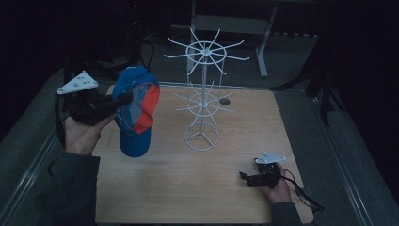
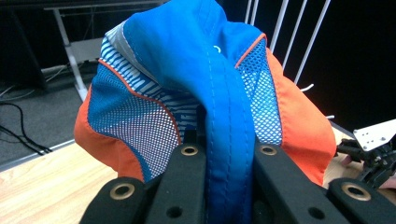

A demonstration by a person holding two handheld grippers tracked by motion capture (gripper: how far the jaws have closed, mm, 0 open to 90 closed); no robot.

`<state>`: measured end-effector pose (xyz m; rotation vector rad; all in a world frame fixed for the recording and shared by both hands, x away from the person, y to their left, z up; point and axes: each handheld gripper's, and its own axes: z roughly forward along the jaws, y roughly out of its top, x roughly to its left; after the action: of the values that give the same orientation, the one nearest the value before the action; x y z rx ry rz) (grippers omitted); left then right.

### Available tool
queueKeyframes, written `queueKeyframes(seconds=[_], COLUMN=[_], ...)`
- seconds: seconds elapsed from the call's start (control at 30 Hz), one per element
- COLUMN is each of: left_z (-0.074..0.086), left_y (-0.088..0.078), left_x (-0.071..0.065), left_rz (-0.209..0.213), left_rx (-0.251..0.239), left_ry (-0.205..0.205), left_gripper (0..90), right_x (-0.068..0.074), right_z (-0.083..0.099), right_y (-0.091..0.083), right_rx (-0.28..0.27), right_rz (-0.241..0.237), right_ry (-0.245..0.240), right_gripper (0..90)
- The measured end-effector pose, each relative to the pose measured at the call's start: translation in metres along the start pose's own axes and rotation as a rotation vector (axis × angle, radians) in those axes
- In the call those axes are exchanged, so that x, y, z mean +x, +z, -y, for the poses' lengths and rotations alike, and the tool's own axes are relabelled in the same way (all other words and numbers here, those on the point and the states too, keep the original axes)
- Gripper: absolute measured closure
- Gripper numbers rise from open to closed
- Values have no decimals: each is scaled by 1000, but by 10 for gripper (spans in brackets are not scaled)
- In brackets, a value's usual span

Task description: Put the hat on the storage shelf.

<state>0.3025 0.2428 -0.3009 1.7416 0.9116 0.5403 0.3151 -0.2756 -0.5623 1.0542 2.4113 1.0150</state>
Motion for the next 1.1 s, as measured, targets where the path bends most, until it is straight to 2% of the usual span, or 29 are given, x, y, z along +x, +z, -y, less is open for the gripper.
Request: queueKeyframes(seconds=[0.47, 0.67, 1.1], left_z=[-8, -13, -21], left_y=[-5, -6, -8], left_x=[0, -2, -4], left_rz=[10, 9, -21], left_rx=[-40, -47, -62], left_ry=[-3, 7, 11], left_gripper=[882, 882, 883], right_x=[0, 0, 0], right_z=[0, 0, 0], right_y=[0, 0, 0], right_rx=[0, 0, 0], right_rz=[0, 0, 0], right_ry=[0, -1, -1], right_gripper=[116, 116, 116])
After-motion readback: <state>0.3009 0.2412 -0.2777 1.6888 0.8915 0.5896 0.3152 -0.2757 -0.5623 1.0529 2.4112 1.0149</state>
